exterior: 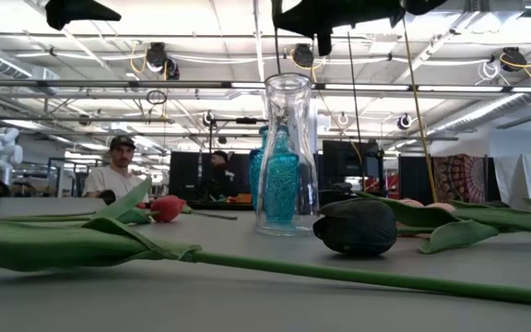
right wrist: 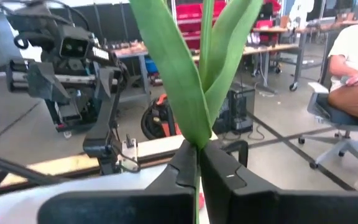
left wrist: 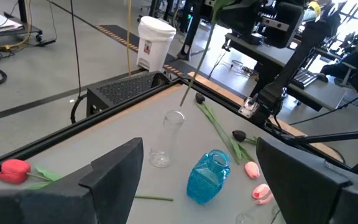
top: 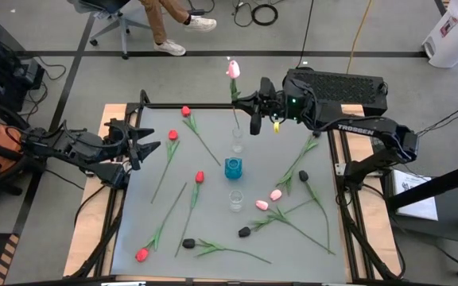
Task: Sort flowers into vase by color
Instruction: Put the top pink tulip into the top transparent vase
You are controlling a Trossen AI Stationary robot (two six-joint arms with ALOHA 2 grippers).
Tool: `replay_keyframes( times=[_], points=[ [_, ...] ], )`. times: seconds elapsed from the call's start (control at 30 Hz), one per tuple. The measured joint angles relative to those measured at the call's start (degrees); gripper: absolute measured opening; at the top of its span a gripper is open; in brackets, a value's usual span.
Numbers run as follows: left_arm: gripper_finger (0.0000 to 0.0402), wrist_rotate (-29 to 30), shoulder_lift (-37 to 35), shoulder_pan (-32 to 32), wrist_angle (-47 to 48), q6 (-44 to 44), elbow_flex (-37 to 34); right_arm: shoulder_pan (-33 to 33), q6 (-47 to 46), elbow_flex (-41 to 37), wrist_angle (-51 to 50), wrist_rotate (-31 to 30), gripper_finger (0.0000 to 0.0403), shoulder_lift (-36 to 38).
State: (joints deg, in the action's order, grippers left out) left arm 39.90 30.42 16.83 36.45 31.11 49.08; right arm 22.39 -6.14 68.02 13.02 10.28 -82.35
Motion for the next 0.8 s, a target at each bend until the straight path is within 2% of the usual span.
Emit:
replay_keyframes(
  times=[0.4,0.8],
  points=[
    [0.0319,0.00,0.00,-0.01,0.00,0.02,0.00,0.02,-0.67,-4.52,3.37,-0.08,0.0000,0.02],
    [0.0319,0.00,0.01,0.00,0.00,0.04,0.00,0.11,0.82,-5.24,3.62,-3.89,0.0000,-0.22]
  ],
)
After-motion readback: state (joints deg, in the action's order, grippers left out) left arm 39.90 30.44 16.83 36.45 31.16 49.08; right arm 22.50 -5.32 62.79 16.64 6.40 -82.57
